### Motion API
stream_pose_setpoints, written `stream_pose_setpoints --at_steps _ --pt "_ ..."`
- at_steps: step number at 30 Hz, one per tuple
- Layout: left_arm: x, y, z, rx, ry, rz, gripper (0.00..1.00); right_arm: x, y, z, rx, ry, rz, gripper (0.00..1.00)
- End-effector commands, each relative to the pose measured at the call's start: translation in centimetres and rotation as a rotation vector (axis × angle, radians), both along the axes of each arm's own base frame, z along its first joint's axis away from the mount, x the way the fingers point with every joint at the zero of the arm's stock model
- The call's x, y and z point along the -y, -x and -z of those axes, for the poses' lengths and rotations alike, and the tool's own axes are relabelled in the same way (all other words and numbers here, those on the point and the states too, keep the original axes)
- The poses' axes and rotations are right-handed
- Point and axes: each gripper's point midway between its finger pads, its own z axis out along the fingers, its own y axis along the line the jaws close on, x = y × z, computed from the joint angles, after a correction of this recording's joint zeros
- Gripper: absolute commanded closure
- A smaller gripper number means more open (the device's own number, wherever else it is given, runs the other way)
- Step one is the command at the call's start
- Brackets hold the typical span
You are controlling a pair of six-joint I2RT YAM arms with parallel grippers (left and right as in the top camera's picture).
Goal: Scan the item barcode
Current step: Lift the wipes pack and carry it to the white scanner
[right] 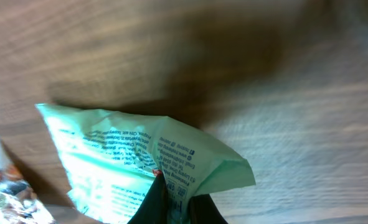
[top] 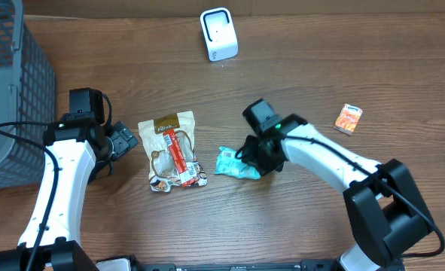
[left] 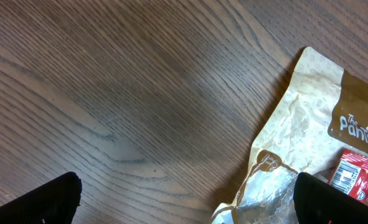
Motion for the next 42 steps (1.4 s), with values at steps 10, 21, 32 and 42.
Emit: stream_pose_setpoints --at_steps 10,21,32,42 --pt "-0.2 0.1 0.0 -0.004 -0.014 0.008 0.00 -1.6 -8.0 -14.3 0.537 0.002 -0.408 0.96" --pt "-0.2 0.1 0.0 -0.004 -0.014 0.008 0.00 -1.6 -11.6 -20.3 0.790 0.135 -0.577 0.96" --pt "-0.2 0.1 0.0 -0.004 -0.014 0.008 0.00 -2.0 -14.1 -28.1 0.984 0.091 -0.569 0.97" --pt "-0.2 0.1 0.0 -0.004 -0.014 0.008 0.00 -2.5 -16.4 -34.5 1.200 0.144 -0.646 0.97"
